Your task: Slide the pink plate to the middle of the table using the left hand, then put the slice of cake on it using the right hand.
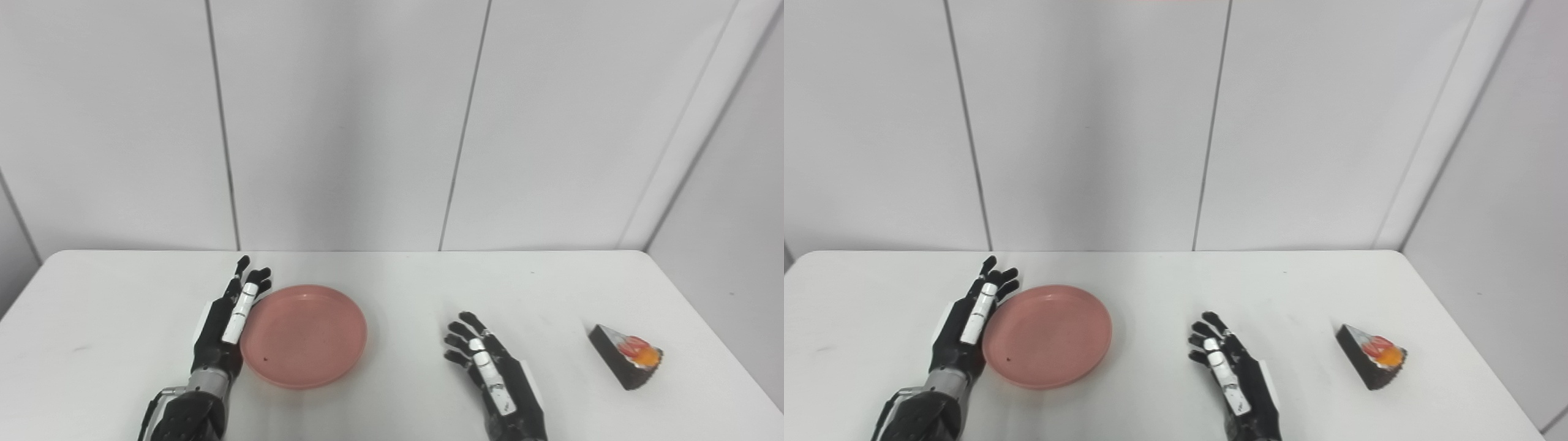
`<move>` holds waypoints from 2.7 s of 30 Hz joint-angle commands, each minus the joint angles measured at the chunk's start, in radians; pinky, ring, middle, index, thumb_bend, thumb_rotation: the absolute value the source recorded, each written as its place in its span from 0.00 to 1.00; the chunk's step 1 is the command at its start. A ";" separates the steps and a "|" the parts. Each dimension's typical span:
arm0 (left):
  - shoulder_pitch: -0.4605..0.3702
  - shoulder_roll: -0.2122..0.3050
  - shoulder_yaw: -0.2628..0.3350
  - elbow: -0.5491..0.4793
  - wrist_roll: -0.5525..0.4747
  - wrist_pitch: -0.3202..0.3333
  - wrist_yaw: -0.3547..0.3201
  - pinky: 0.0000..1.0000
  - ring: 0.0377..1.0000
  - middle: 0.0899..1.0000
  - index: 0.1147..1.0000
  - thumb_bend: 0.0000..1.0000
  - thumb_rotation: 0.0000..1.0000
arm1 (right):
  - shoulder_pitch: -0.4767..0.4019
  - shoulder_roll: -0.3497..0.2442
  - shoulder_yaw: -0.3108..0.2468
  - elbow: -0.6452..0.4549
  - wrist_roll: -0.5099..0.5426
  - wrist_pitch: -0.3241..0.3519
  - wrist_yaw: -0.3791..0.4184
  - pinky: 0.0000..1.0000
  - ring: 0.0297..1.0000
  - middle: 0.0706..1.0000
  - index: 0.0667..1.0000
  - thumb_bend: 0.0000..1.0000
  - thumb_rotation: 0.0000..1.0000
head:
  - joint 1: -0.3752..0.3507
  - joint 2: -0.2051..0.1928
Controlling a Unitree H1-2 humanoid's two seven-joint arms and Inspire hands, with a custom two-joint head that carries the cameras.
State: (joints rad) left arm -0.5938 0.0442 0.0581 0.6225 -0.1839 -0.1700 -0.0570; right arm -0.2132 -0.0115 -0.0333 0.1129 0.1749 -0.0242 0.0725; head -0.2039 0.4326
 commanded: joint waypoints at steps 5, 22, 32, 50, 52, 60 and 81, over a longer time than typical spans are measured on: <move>-0.005 -0.032 0.008 -0.010 -0.014 0.044 -0.022 0.85 0.90 0.88 1.00 0.72 0.81 | 0.003 0.025 0.017 -0.005 -0.017 0.054 -0.017 0.76 0.79 0.80 0.81 0.78 0.72 | -0.042 0.005; -0.033 -0.066 0.004 0.009 -0.009 0.063 -0.052 0.83 0.89 0.88 1.00 0.78 0.79 | 0.003 0.039 0.026 -0.016 -0.041 0.071 -0.031 0.74 0.79 0.81 0.82 0.74 0.74 | -0.096 0.015; -0.018 -0.064 0.005 0.012 -0.003 0.066 -0.065 0.85 0.90 0.88 1.00 0.80 0.80 | 0.004 0.028 0.024 0.007 -0.066 0.006 -0.035 0.72 0.77 0.79 0.81 0.76 0.70 | -0.089 0.008; -0.007 -0.043 0.032 -0.017 -0.020 0.125 -0.083 0.84 0.89 0.84 1.00 0.79 0.79 | -0.009 -0.151 0.025 -0.380 -0.545 0.156 -0.102 0.72 0.81 0.84 0.83 0.85 0.57 | -0.080 0.021; -0.006 -0.038 0.031 -0.025 -0.017 0.138 -0.077 0.83 0.89 0.83 1.00 0.78 0.79 | -0.012 -0.169 0.016 -0.451 -0.577 0.227 -0.081 0.72 0.85 0.88 0.84 0.85 0.49 | -0.081 0.023; -0.012 -0.024 0.028 -0.019 -0.015 0.152 -0.077 0.80 0.86 0.80 1.00 0.75 0.81 | -0.051 -0.277 0.032 -0.622 -0.865 0.487 0.103 0.67 0.90 0.93 0.86 0.92 0.37 | -0.089 0.020; -0.016 -0.031 0.008 -0.001 -0.008 0.157 -0.078 0.79 0.84 0.83 1.00 0.78 0.81 | -0.115 -0.328 -0.090 -0.496 -1.293 0.493 0.388 0.72 0.91 0.91 0.86 0.99 0.18 | -0.074 0.013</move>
State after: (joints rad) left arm -0.6162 0.0182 0.0708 0.6014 -0.1974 -0.0572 -0.1386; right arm -0.2860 -0.3104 -0.1097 -0.3864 -1.0984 0.4730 0.4743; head -0.2777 0.4449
